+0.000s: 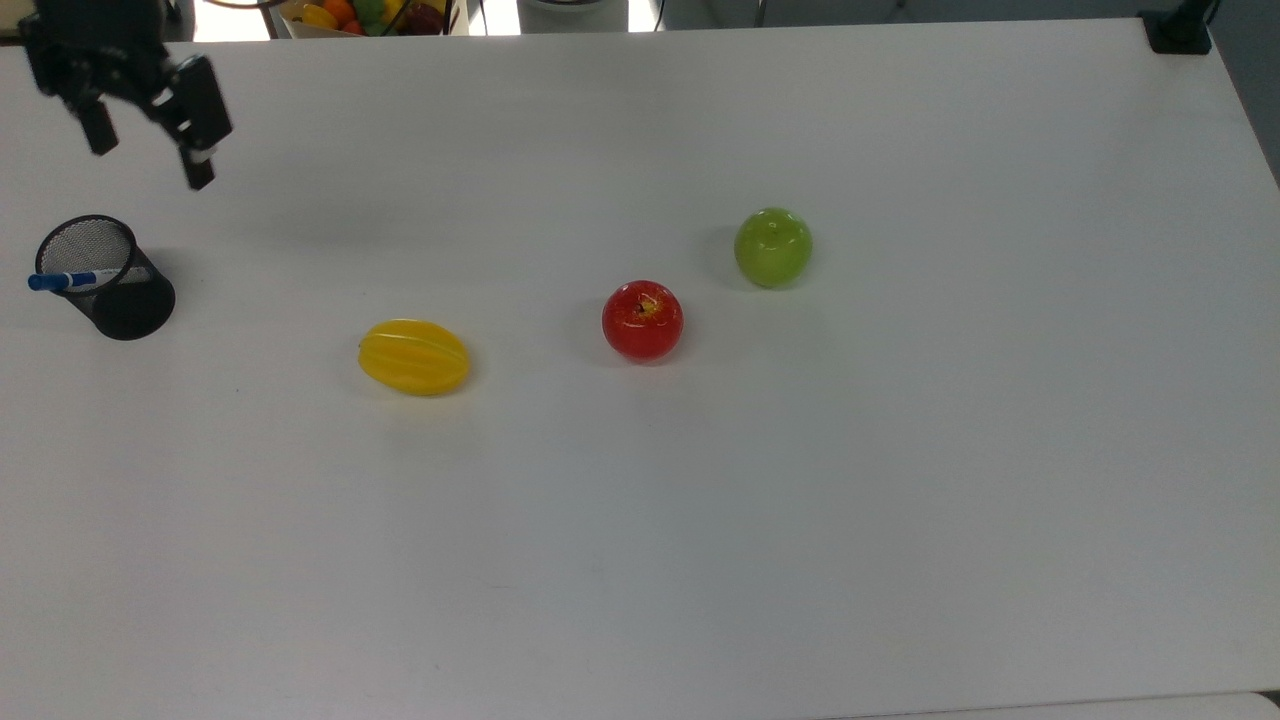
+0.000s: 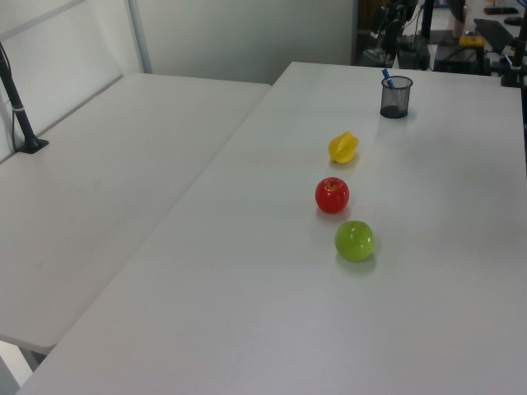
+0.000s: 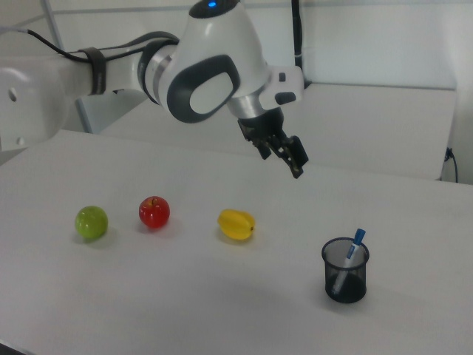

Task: Take marker pen
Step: 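Move the gripper over the black mesh pen cup, then lower the gripper into the cup and close on the blue-capped marker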

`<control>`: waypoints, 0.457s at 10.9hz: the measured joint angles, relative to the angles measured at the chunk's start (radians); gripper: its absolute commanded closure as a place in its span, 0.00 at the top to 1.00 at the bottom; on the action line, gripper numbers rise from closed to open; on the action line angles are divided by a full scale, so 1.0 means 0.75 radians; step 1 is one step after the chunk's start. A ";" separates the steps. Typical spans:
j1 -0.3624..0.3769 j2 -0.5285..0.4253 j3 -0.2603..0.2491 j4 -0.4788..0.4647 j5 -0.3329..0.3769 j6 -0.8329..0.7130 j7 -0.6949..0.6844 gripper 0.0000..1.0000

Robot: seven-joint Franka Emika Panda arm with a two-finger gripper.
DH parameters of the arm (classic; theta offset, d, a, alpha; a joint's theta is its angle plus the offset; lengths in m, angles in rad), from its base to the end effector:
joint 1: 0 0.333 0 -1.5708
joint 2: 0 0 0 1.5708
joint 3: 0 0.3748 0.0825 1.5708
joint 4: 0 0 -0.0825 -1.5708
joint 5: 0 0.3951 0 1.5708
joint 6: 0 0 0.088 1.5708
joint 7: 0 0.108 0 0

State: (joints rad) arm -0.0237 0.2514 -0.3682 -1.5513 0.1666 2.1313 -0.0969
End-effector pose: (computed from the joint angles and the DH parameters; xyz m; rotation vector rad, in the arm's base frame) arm 0.6528 -0.2277 0.6012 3.0333 -0.5094 0.5470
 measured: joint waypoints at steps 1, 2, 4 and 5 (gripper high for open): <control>-0.002 0.050 -0.043 0.000 0.068 0.085 -0.025 0.95; -0.009 0.096 -0.075 -0.001 0.125 0.167 -0.033 0.95; -0.055 0.189 -0.089 -0.001 0.187 0.341 -0.042 0.95; -0.077 0.226 -0.090 -0.001 0.196 0.395 -0.042 0.92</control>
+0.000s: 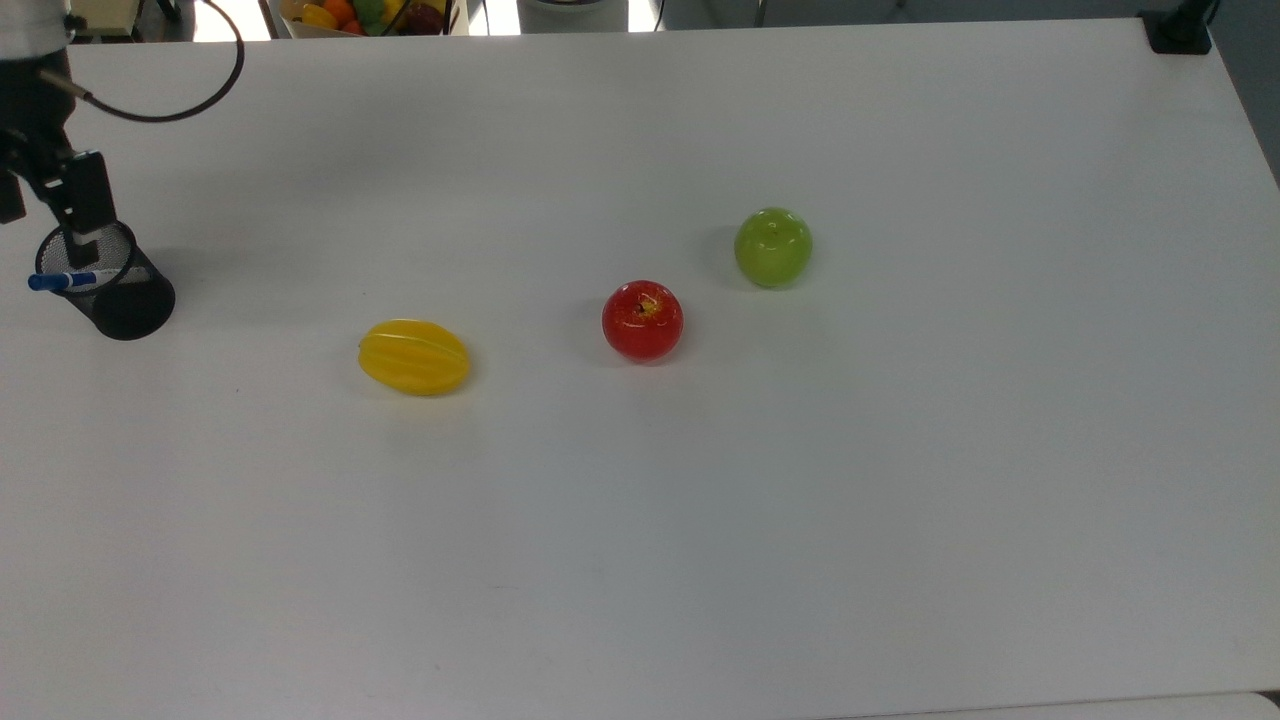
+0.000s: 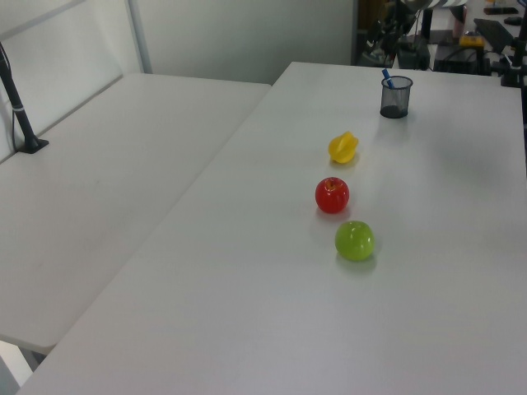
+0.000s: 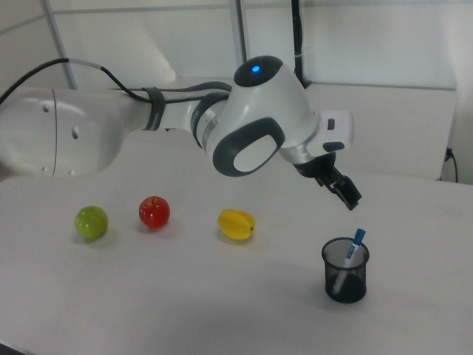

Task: Take marker pen
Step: 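Lower the gripper into the cup and close on the blue-capped marker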

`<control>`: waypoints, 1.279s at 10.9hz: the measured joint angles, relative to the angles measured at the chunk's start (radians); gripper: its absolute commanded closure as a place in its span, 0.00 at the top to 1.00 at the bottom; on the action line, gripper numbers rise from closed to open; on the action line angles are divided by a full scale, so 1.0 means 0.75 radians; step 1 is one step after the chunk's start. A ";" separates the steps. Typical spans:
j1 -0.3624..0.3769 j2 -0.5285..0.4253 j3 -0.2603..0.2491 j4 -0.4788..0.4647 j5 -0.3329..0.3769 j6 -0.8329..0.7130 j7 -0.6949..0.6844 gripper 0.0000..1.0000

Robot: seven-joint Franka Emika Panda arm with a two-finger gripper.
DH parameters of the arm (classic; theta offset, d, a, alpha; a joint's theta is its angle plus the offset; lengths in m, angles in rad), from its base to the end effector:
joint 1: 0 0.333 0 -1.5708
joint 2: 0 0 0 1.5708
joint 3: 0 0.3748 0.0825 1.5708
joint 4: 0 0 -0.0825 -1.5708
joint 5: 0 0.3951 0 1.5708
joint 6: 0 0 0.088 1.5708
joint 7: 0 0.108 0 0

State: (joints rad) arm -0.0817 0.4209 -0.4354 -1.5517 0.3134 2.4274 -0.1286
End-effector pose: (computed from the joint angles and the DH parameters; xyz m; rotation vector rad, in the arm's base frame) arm 0.6756 -0.3145 0.5278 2.8899 -0.7322 0.7650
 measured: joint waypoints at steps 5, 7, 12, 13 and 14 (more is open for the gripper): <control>-0.096 0.064 -0.009 0.002 0.004 0.047 -0.045 0.85; -0.116 0.105 -0.009 0.002 0.005 0.089 -0.087 0.84; -0.091 0.219 -0.003 0.007 0.005 0.171 -0.130 0.61; -0.085 0.226 -0.002 0.009 0.021 0.200 -0.130 0.57; -0.082 0.227 -0.002 0.011 0.048 0.208 -0.131 0.55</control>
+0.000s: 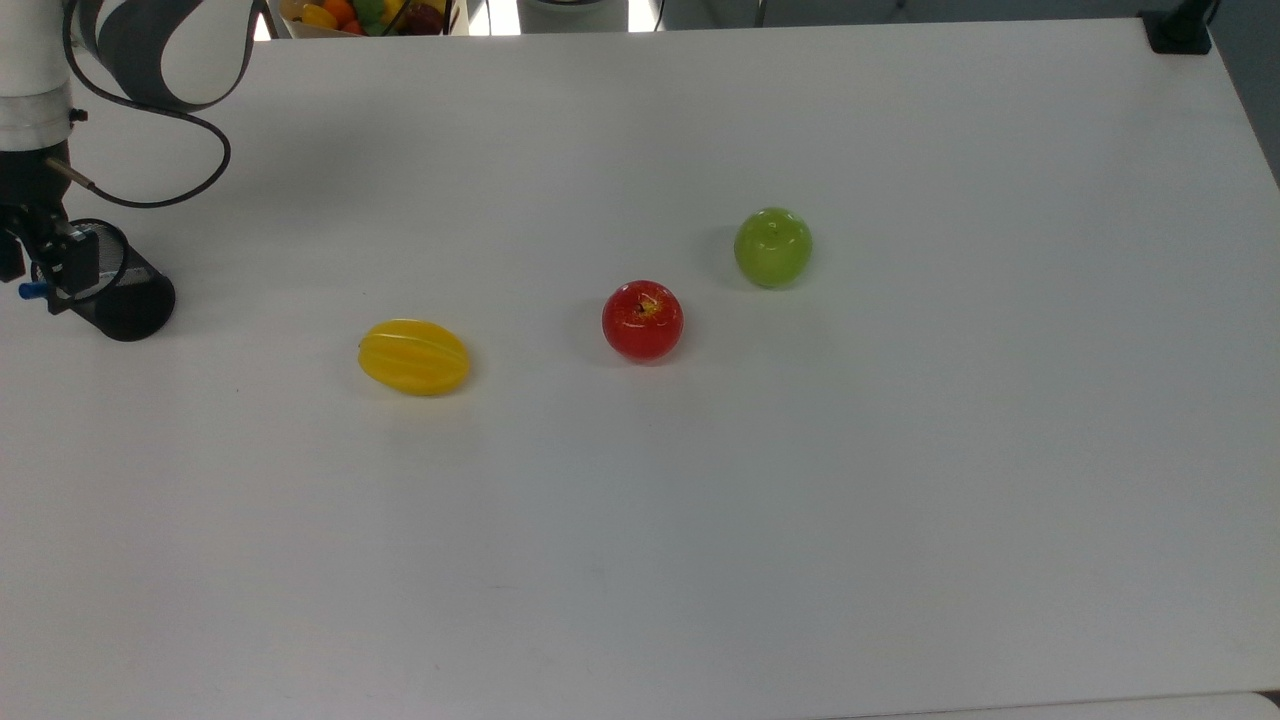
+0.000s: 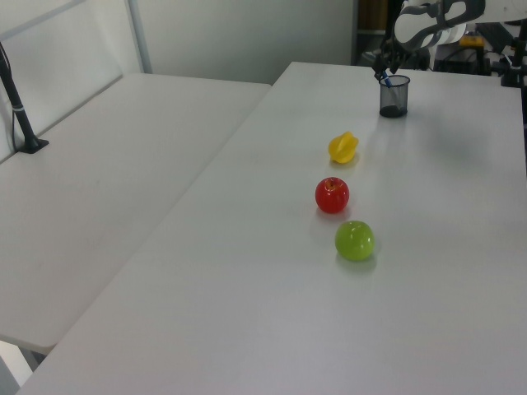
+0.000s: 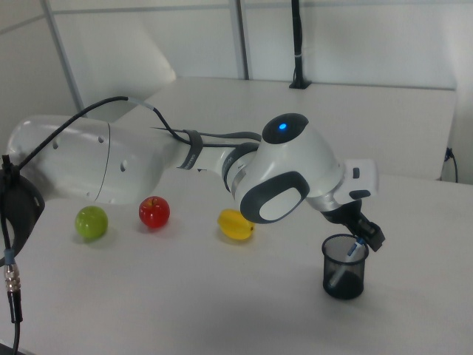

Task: Take marker pen
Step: 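Lower the gripper into the cup and close on the blue-capped marker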

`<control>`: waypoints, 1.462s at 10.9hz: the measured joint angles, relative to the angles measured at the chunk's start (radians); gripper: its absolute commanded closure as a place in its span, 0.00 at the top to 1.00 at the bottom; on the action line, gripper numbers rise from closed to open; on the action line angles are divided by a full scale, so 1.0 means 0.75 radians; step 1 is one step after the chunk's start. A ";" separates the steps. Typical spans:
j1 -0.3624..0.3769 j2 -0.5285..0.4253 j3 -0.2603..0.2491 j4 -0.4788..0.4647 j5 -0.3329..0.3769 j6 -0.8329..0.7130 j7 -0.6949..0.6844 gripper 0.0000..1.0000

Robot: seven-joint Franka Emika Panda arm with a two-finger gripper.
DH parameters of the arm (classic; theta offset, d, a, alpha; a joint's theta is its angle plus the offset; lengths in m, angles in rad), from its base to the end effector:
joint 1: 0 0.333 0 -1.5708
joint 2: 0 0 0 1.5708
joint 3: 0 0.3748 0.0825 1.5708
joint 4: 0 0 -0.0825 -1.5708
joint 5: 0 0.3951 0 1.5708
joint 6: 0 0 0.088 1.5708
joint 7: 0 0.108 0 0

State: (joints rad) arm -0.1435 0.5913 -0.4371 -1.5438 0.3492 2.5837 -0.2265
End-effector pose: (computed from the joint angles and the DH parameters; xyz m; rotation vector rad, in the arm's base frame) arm 0.6856 -0.3667 0.4301 2.8096 -0.6809 0.7169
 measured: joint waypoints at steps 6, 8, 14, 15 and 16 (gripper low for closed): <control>-0.003 0.000 -0.001 0.008 0.029 0.000 -0.001 0.38; -0.003 -0.001 -0.001 0.013 0.029 0.000 -0.001 0.37; 0.003 -0.012 -0.001 0.017 0.029 0.000 -0.001 0.37; 0.004 -0.012 0.000 0.015 0.029 0.000 -0.001 0.37; 0.008 -0.012 0.003 0.012 0.029 0.000 -0.001 0.37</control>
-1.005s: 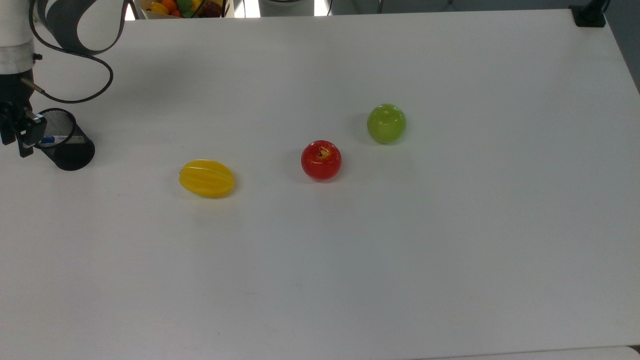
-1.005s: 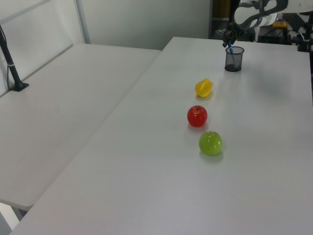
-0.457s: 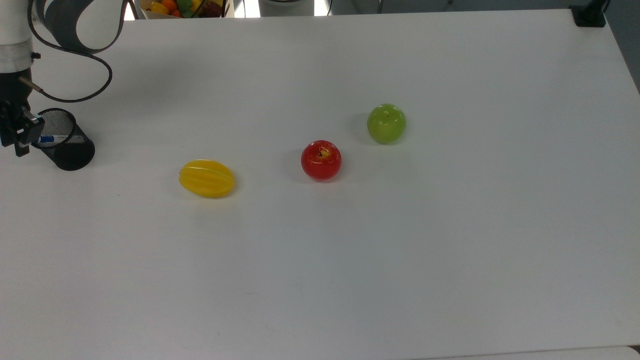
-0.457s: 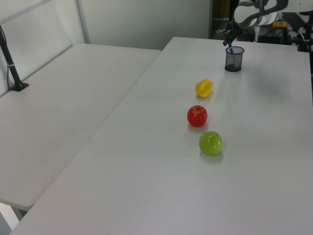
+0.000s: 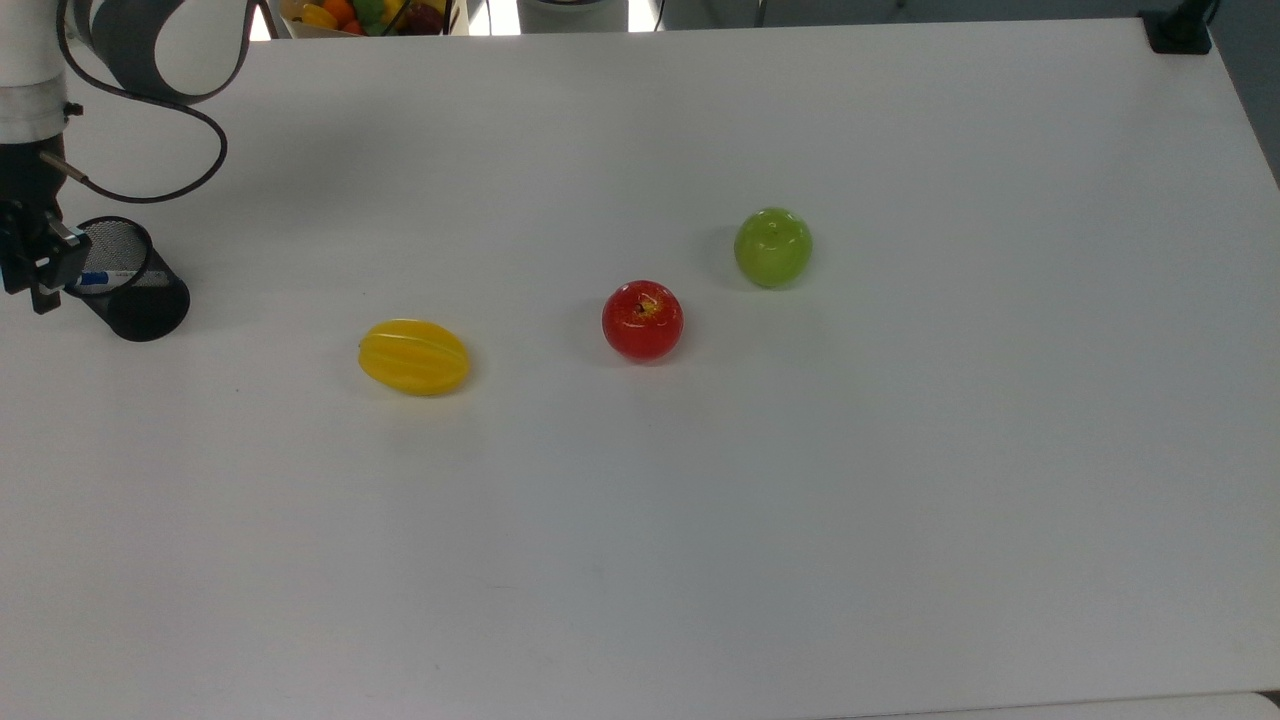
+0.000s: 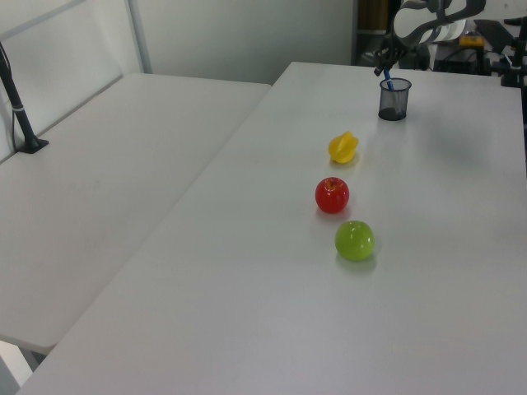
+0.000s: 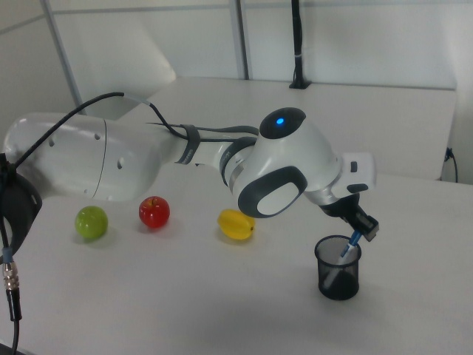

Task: Take marker pen
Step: 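Lower the gripper into the cup and close on the blue-capped marker, then lift the marker up out of the pen cup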

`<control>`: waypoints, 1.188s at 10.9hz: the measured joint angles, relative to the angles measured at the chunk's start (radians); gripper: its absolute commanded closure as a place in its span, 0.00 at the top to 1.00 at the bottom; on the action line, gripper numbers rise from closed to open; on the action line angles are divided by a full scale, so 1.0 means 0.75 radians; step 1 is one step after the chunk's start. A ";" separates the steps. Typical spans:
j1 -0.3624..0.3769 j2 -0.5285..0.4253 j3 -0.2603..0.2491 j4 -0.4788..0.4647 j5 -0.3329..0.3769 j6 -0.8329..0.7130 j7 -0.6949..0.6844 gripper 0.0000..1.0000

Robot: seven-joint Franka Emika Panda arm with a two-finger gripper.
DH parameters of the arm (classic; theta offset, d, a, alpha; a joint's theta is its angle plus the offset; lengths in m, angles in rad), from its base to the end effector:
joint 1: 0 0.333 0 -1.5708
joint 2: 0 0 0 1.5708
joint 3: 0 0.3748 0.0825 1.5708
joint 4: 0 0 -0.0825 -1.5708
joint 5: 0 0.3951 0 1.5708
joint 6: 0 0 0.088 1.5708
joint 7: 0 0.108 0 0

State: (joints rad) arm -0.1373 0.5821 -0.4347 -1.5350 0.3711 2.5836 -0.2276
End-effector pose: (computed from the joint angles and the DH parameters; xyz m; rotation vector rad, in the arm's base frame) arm 0.6893 -0.3612 0.4408 2.8149 -0.6904 0.7561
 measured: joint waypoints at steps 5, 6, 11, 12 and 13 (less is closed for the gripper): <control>0.015 -0.009 0.002 -0.002 0.000 -0.090 0.000 0.05; 0.015 -0.011 0.002 -0.002 0.000 -0.091 0.000 0.03; 0.012 -0.040 0.001 -0.002 0.000 -0.093 0.000 0.00; 0.012 -0.057 0.000 0.002 0.001 -0.093 0.000 0.00; 0.012 -0.084 0.000 0.004 0.001 -0.093 -0.005 0.00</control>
State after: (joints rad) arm -0.1286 0.5192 -0.4347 -1.5318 0.3715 2.5140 -0.2312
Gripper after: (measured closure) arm 0.833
